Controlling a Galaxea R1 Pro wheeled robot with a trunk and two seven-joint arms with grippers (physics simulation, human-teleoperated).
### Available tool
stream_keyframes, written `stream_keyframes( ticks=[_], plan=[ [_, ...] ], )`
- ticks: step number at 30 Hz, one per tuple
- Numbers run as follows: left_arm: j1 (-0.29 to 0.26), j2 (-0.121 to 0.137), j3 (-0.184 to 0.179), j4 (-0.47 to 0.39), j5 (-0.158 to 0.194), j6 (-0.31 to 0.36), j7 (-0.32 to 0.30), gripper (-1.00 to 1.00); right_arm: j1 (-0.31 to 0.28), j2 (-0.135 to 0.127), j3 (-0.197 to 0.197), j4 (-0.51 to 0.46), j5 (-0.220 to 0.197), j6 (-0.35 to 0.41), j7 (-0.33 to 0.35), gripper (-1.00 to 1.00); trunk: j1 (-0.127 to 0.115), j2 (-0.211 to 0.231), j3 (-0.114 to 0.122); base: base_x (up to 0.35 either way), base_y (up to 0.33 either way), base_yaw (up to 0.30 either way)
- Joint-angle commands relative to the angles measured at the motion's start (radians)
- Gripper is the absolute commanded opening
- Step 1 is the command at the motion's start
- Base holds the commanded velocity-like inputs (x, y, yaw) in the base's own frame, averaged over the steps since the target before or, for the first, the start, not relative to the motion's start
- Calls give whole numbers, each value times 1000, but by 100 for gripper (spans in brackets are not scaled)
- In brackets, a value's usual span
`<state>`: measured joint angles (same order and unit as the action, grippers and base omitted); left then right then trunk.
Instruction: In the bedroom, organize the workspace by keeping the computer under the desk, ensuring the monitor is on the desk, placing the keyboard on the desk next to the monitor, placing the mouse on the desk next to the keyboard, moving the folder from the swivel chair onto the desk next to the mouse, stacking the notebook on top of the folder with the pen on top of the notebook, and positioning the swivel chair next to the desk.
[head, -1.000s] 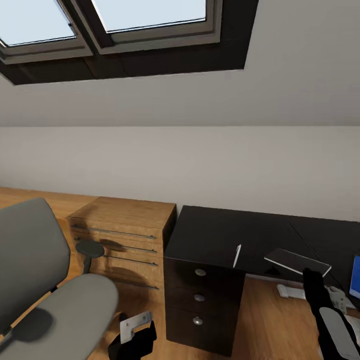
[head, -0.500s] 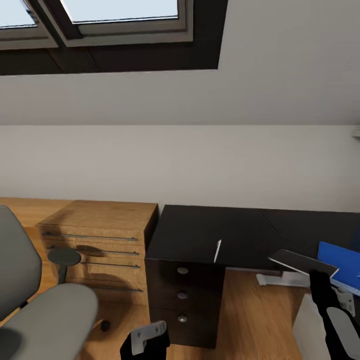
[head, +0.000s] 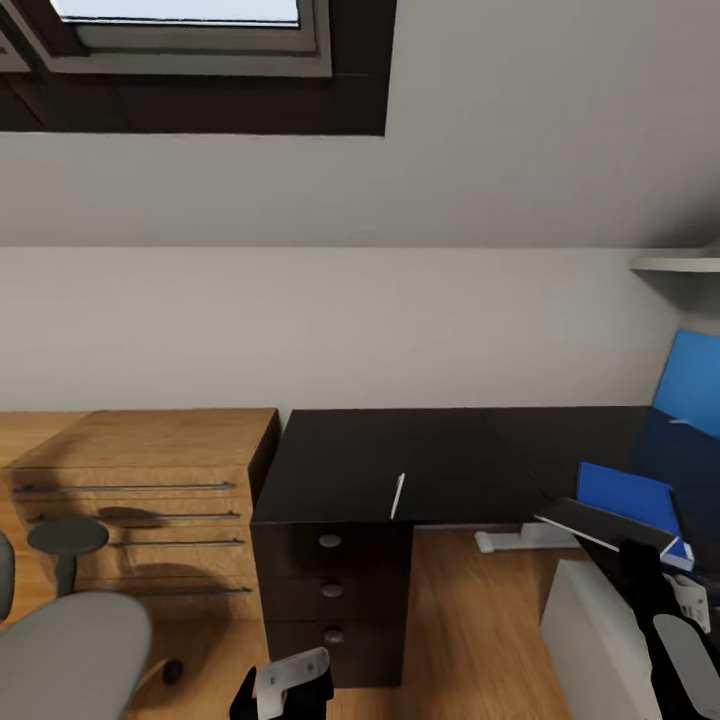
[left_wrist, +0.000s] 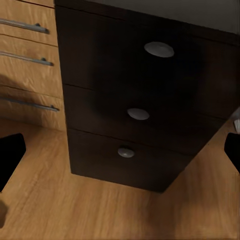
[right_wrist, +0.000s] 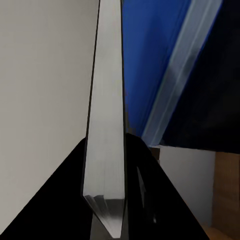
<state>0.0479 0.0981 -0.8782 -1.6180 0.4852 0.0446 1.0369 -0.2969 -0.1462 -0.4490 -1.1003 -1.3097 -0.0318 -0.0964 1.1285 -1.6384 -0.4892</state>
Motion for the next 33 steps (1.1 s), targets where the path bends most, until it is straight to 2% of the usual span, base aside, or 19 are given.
stream_keyframes(
  ticks=[1,7,14,21,32,33],
  plan=[
    [0,0,-1,-2,2,5,4,100,-1,0,1,-1,-11,-4,-2,-100,0,-1,-1,0,0,-256],
    [0,1,-1,-2,3,5,5,100,-1,0,1,-9,-12,-4,1,-100,0,-1,-4,0,0,-188],
    [0,0,-2,-1,3,6,5,100,-1,5,0,-93,-11,-5,3,-100,0,-1,-4,0,0,-22],
    [0,-1,-3,-1,4,6,5,100,-1,7,0,-106,-11,-9,3,-100,0,-1,-4,12,0,-1],
    [0,-3,-4,-2,4,6,5,100,-1,7,-1,-102,-10,-11,3,-100,0,-1,-4,251,-4,0],
    [0,-3,-4,-1,4,7,4,100,-1,5,-20,-96,-9,-11,2,-100,0,-1,-4,239,-198,0]
  ],
)
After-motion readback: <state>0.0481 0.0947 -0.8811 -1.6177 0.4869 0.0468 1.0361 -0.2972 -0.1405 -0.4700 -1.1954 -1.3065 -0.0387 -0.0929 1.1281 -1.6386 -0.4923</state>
